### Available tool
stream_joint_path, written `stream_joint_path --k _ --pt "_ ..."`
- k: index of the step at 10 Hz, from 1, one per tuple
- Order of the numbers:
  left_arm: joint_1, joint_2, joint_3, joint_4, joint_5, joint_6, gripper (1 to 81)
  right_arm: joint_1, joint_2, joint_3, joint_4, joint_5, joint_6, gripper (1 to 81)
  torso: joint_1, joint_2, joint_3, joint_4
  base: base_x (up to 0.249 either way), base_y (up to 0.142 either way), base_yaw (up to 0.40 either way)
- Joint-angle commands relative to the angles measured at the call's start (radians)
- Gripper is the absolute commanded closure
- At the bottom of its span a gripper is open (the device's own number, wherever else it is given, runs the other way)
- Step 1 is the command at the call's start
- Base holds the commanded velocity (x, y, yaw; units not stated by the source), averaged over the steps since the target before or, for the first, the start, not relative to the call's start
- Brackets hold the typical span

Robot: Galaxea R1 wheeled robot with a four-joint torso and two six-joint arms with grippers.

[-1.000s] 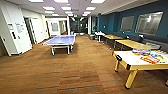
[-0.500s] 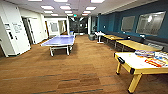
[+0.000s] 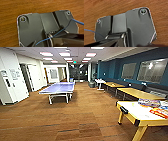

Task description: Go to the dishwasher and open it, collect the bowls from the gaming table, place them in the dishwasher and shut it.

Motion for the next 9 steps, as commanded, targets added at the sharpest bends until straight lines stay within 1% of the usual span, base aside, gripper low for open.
stream_joint_path --k 1,6,9 --pt "-0.049 0.006 0.002 -0.005 0.043 0.009 1.0 0.047 0.001 -0.003 0.007 -0.046 0.002 1.0 0.0 0.0 0.0 0.0 0.256 0.0 0.0" --pt "-0.049 0.006 0.002 0.001 0.043 0.009 1.0 0.047 0.001 -0.002 0.007 -0.046 0.002 1.0 0.0 0.0 0.0 0.0 0.258 0.0 0.0" --pt "-0.048 0.006 0.003 -0.003 0.043 0.009 1.0 0.047 0.002 0.001 0.007 -0.046 0.002 1.0 0.0 0.0 0.0 0.0 0.261 0.0 0.0"
